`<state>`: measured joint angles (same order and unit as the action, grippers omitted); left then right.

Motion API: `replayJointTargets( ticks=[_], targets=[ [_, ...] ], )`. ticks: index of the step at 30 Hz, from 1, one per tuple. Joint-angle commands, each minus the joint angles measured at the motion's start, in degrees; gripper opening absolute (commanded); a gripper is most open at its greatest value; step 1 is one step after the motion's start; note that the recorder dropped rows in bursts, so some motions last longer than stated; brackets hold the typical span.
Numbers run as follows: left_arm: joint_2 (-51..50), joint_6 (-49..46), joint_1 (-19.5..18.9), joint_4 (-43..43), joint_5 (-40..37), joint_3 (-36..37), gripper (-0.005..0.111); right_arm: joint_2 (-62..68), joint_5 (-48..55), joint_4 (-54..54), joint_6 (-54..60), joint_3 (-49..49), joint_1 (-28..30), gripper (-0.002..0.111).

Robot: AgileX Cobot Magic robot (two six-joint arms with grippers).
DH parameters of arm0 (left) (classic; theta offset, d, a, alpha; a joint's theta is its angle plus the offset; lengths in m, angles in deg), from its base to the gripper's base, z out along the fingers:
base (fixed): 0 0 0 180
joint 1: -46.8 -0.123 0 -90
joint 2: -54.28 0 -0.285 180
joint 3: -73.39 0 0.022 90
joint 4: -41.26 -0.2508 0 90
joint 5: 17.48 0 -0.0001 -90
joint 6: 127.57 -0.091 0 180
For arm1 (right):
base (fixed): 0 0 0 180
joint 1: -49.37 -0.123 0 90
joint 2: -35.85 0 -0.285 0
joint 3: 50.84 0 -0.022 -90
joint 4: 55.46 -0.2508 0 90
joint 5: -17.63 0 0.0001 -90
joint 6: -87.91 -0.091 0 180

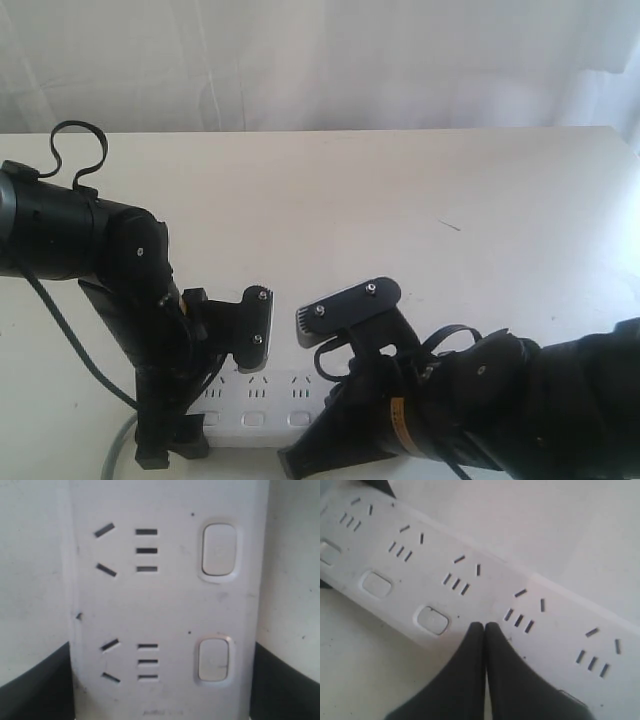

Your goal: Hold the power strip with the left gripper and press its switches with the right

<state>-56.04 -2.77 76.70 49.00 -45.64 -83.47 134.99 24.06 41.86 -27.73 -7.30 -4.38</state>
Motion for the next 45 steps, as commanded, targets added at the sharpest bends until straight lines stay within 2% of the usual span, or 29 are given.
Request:
replayJointTargets(
  ticks=[1,27,36,40,45],
  targets=[
    [-2.5,0.2,0.1,-2.3,-6.2,2.1,0.0,2.6,-1.8,0.1,0.0,0.2,0.2,0.0],
    [-2.5,0.2,0.1,-2.3,-6.3,2.1,0.0,1.9,0.9,-0.1,0.0,3.8,0.2,0.0],
    [-2.5,0.2,0.1,-2.3,-6.5,2.1,0.0,5.9,0.1,-0.2,0.0,5.0,0.2,0.0],
    [-2.5,0.2,0.1,-2.3,-6.5,2.1,0.0,0.9,-1.6,0.1,0.0,5.0,0.2,0.0],
    [-2.5,0.2,0.1,-2.3,-6.5,2.1,0.0,-14.3,-0.6,0.1,0.0,5.0,0.2,0.0]
  ],
)
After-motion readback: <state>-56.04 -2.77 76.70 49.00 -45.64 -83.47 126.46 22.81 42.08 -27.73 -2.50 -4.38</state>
